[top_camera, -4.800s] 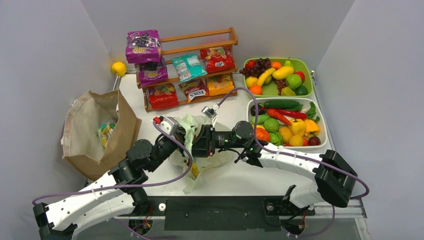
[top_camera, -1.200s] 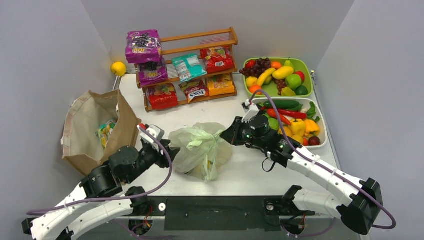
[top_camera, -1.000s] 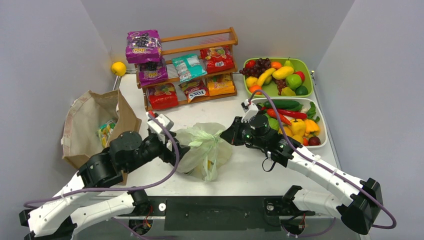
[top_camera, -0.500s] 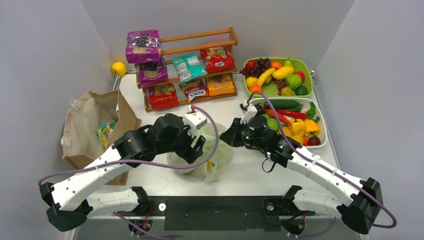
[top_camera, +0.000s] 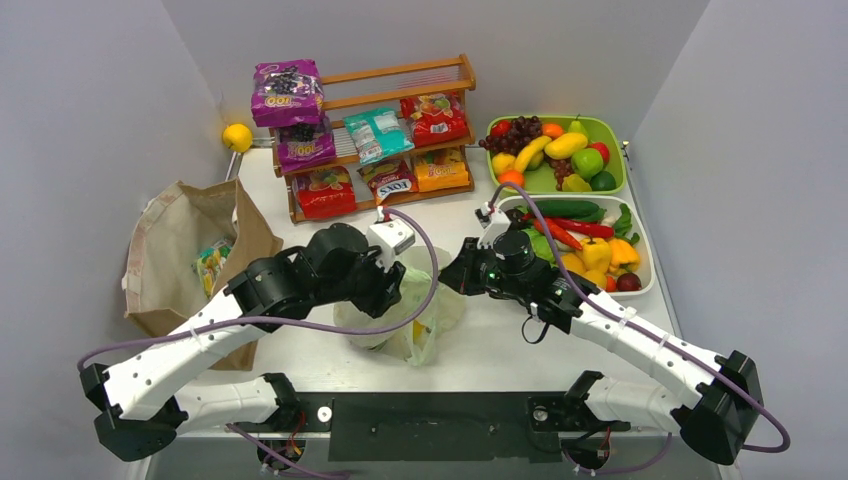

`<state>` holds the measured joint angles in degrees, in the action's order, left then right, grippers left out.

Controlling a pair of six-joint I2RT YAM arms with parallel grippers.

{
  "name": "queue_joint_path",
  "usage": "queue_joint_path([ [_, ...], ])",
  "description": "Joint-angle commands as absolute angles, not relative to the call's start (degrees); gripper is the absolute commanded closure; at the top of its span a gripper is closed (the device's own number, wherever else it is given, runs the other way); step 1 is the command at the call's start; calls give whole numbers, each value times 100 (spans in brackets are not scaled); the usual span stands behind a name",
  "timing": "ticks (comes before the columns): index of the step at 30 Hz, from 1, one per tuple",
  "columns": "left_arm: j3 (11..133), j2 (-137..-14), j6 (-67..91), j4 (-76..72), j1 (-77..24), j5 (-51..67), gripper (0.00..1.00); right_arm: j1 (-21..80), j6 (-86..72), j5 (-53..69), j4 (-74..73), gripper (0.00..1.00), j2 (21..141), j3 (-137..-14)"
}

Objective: Place the food into the grocery bag and tie it

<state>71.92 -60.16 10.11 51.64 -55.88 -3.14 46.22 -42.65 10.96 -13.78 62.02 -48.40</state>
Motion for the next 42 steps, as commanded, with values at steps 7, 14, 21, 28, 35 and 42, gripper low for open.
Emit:
queue_joint_path([
  [7,7453,-6165,1132,4649,-5570,-156,100,4668,-4228,1092,-1209,100,6161,-5009],
  [14,7106,-5424,1785,4573,-5581,-201,100,4492,-4467,440,-1469,100,6026,-5082],
  [21,6378,-4273,2508,4993,-5581,-324,100,4171,-4834,-324,-1511,100,5651,-4845],
  [28,5757,-3756,3043,5373,-5581,-601,100,4015,-4967,-655,-1494,100,5638,-4570],
  [35,4858,-2983,4916,5065,-5581,-1933,100,3933,-5064,-1141,-1656,100,5540,-4092],
  [42,4321,-2835,5572,4800,-5581,-2456,100,3975,-4917,-1676,-2142,100,5620,-4124],
])
